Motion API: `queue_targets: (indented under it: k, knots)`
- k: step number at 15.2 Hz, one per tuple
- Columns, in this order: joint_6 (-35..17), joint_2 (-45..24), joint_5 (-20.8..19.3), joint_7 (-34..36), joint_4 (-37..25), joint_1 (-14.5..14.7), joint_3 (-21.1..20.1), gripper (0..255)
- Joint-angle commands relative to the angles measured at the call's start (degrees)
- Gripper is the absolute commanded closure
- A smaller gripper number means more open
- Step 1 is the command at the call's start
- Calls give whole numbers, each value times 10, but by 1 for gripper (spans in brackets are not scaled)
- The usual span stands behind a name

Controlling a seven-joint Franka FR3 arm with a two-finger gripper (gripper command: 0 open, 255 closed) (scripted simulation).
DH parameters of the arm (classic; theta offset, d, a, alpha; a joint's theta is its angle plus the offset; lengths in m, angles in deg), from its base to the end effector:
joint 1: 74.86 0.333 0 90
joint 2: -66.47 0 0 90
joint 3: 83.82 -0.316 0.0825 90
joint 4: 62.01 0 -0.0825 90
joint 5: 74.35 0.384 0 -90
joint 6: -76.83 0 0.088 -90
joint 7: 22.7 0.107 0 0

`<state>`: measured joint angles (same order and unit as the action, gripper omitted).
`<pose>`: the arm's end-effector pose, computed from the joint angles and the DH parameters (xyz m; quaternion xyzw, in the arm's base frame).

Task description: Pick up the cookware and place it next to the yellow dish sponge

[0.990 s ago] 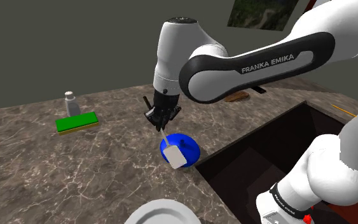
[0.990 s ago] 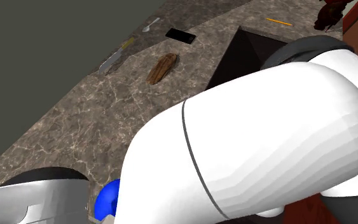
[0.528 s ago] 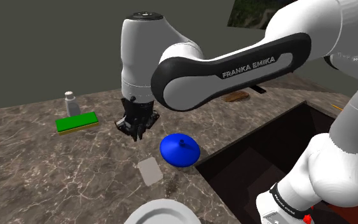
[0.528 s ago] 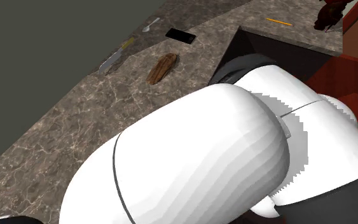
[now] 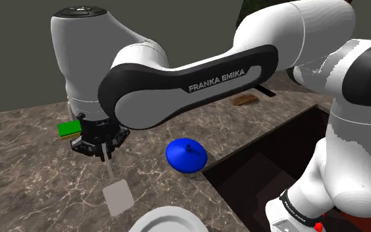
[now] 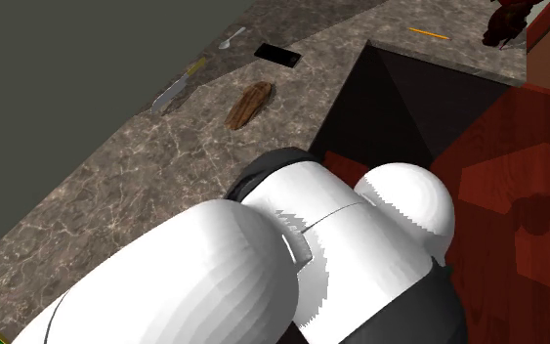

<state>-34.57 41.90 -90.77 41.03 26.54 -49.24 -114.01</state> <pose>0.4333 0.5168 0.4332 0.9987 -0.0400 0.0331 0.0010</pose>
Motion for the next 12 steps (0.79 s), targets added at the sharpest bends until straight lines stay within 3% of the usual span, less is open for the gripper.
queue_targets:
  k: [1,12]
  knots:
    - [17,-29,-13,16,-42,22,1,255]
    - [-54,-52,-29,30,9,23,11,255]
